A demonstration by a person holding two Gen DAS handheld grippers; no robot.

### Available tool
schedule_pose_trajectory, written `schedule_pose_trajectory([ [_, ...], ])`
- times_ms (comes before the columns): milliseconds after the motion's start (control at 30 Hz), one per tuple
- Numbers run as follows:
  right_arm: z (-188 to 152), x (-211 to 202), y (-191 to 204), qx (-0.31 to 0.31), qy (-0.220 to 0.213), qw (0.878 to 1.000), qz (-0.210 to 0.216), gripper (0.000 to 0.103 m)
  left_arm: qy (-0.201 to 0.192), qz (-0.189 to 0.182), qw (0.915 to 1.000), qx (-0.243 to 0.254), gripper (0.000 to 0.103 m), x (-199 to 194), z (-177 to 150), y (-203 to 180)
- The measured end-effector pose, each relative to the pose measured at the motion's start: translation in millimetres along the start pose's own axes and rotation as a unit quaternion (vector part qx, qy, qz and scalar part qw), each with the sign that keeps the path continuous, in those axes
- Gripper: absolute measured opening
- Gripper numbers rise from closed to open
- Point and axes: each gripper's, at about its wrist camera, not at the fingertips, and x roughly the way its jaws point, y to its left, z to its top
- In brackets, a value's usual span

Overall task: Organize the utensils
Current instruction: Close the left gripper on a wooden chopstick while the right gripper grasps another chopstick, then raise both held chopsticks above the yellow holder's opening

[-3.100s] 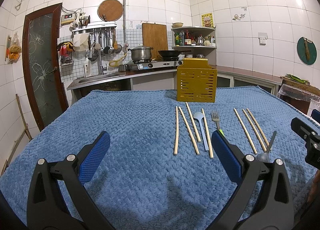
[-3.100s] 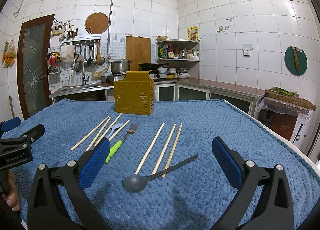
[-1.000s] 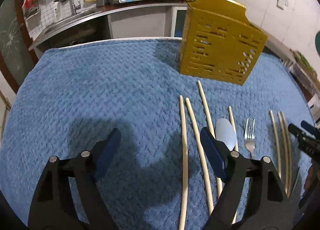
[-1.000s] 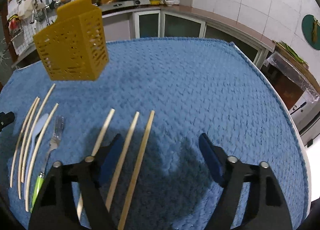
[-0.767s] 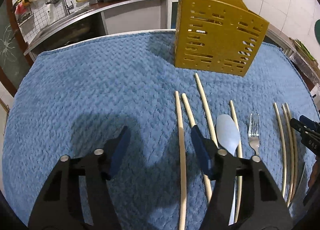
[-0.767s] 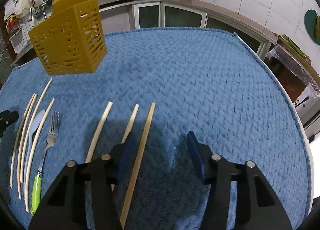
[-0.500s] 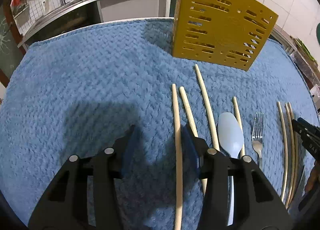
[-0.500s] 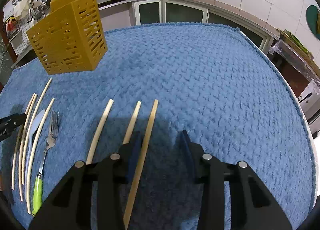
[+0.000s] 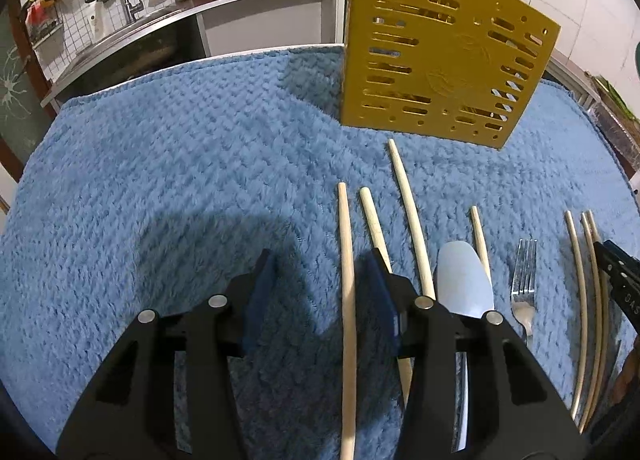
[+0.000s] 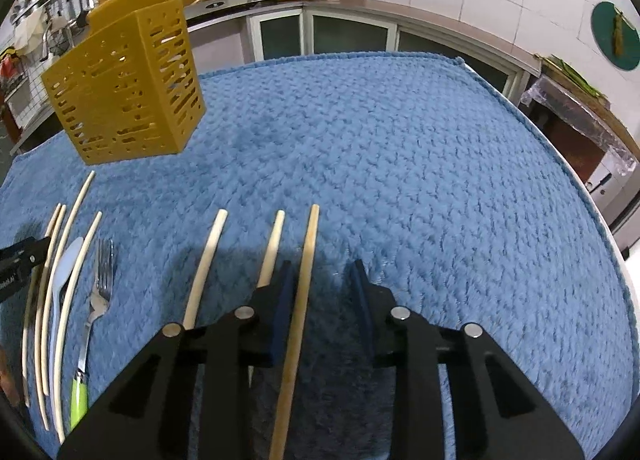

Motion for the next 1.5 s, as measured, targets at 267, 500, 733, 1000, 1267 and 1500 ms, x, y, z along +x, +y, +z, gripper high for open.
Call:
schedule_pose_trajectory([
  [267,10,5,13,-0.006,0.009,1.000,-0.015,0.011,0.013,0.008,0.9999,-0.003,0.029,2,9,-4],
  [500,15,5,5,0.014,0.022,1.000,0.009,0.007,0.018,0.006,0.9998,-0.012,0.010,3,11,-3],
  [733,20,-9,-2,0.022,-0.001,0.999,0.044,0.007,0.007,-0.030,0.9989,-0.036,0.004,-9,10,10],
  [1000,28,-39,1,0.019,-0.045,0.996,0.069,0.006,-0.021,-0.053,0.9974,-0.044,0.004,-34,7,15],
  [1267,31,-63,5,0.021,-0.091,0.990,0.101,0.006,-0.059,-0.078,0.9938,-0.052,0.004,-64,10,21],
  [1500,39,-90,12,0.007,-0.148,0.981,0.123,0.006,-0.121,-0.090,0.9870,-0.054,0.004,-103,21,24],
])
